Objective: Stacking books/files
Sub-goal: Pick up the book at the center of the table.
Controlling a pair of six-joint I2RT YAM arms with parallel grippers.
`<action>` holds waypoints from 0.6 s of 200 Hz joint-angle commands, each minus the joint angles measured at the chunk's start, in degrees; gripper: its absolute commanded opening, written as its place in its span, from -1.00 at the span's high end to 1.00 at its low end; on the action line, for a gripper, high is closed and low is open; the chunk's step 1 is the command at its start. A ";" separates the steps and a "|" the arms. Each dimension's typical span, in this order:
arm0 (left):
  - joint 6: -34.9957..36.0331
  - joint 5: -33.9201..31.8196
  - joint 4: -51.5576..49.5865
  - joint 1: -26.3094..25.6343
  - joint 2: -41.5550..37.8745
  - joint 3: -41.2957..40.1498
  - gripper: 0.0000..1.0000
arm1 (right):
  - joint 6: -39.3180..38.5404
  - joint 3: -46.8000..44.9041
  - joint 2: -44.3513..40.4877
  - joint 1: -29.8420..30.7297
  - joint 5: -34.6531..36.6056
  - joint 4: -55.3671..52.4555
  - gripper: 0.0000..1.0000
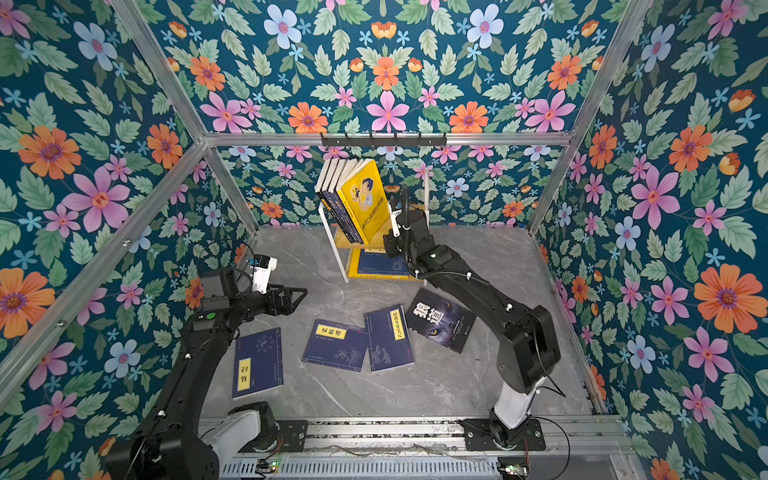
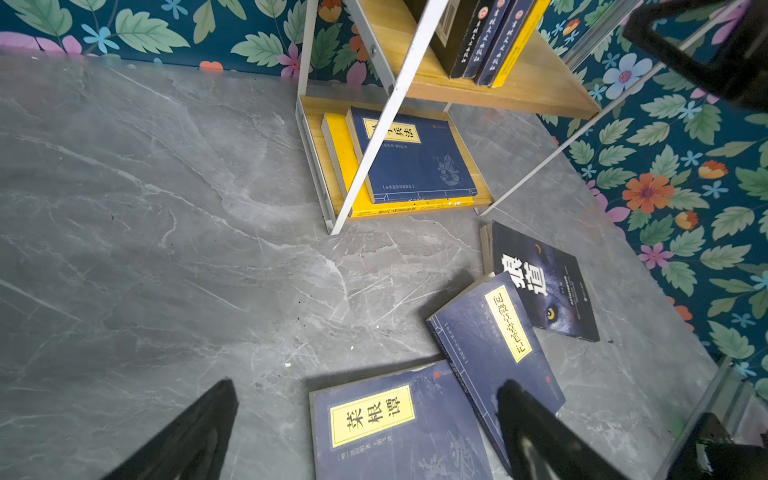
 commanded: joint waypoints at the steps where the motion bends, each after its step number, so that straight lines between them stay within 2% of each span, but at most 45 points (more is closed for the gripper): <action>1: -2.45 2.23 2.84 0.09 0.63 -0.46 -0.99 | 3.82 -5.77 -5.19 0.04 -2.35 1.14 0.67; 15: -2.57 2.45 2.45 0.38 1.15 0.01 -1.00 | 3.24 -7.42 -6.46 -0.01 -2.55 1.69 0.59; 34: -2.19 2.28 2.54 0.97 1.25 -0.25 -0.99 | 2.64 -4.93 -6.42 0.07 -2.12 -2.76 0.55; 48: -1.82 2.37 3.04 1.06 1.17 -0.94 -0.99 | 4.72 -6.10 -7.92 0.21 -3.21 -3.92 0.46; 85: -3.80 4.46 5.05 0.40 2.44 -2.04 -0.99 | 11.80 -19.00 -15.38 0.26 -6.75 -0.81 0.15; 120: -9.58 7.51 10.88 -2.01 4.72 -5.53 -0.99 | 16.84 -29.07 -19.64 0.21 -8.95 0.04 -0.09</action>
